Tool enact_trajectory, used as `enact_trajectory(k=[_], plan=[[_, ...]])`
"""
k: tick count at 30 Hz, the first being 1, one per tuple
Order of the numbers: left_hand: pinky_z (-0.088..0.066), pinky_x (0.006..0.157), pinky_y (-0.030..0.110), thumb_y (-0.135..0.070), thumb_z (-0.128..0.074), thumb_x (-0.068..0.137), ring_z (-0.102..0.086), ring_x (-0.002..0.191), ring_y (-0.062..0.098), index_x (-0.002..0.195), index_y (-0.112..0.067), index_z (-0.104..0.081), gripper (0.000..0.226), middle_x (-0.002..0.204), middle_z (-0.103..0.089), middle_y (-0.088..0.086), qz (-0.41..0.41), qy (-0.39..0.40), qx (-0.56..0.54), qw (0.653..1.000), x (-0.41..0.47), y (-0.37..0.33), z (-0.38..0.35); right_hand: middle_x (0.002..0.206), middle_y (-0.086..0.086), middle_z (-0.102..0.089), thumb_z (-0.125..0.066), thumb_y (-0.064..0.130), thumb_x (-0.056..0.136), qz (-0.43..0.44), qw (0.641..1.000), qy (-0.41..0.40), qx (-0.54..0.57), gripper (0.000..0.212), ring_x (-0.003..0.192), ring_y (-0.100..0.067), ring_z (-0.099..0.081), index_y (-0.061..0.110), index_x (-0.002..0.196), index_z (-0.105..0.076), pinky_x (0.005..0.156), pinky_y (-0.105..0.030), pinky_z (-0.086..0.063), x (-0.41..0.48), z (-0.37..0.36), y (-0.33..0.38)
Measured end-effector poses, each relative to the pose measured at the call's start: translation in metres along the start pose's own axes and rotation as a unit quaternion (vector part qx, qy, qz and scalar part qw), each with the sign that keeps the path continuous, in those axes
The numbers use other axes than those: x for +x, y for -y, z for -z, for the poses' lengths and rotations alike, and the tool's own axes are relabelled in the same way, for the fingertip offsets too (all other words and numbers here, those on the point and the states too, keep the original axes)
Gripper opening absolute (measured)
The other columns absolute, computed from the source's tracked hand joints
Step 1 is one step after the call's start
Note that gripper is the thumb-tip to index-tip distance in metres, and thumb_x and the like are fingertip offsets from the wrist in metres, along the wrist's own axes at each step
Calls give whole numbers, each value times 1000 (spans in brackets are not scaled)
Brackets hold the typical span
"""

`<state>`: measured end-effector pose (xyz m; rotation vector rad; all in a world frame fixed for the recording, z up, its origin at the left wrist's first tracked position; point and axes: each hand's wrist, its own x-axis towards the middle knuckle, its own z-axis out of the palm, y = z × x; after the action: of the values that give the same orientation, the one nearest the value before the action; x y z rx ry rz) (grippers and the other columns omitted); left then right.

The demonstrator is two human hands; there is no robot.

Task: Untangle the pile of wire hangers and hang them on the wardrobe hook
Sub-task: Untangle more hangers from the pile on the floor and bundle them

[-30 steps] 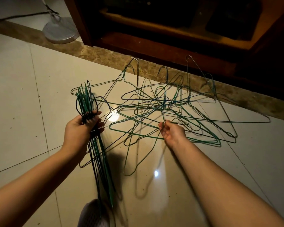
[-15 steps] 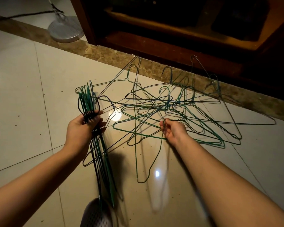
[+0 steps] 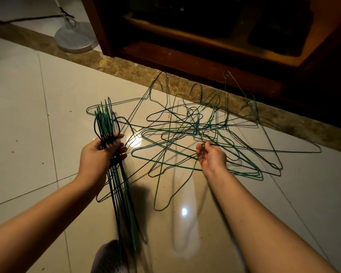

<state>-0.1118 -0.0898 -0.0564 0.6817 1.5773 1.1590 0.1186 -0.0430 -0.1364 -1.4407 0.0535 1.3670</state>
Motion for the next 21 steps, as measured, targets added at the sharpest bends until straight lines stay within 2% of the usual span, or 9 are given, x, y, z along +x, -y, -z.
enact_trajectory(k=[6, 17, 21], plan=[[-54, 83, 37, -6, -46, 94, -61, 89, 25, 94, -15, -63, 19, 90, -61, 9, 5, 7, -5, 1000, -2, -1, -3, 61, -7, -55, -43, 2, 96, -59, 998, -14, -11, 26, 34, -5, -55, 6, 72, -49, 38, -14, -46, -1, 9, -1], [-56, 78, 31, -6, -45, 95, -62, 86, 20, 94, -15, -63, 19, 89, -62, 7, 9, 2, 6, 1000, -3, 0, -4, 69, -7, -55, -43, 2, 97, 13, 1000, -16, 14, 22, 40, -4, -57, 10, 78, -51, 41, -14, -46, -2, 9, 4], [-57, 74, 28, -7, -46, 95, -62, 83, 18, 93, -15, -63, 19, 88, -61, 7, 8, 4, 2, 1000, -3, -1, -6, 71, -7, -56, -41, 4, 98, 9, 999, -17, 47, 22, 57, -11, -57, 11, 80, -50, 44, -14, -47, -6, 14, 13]])
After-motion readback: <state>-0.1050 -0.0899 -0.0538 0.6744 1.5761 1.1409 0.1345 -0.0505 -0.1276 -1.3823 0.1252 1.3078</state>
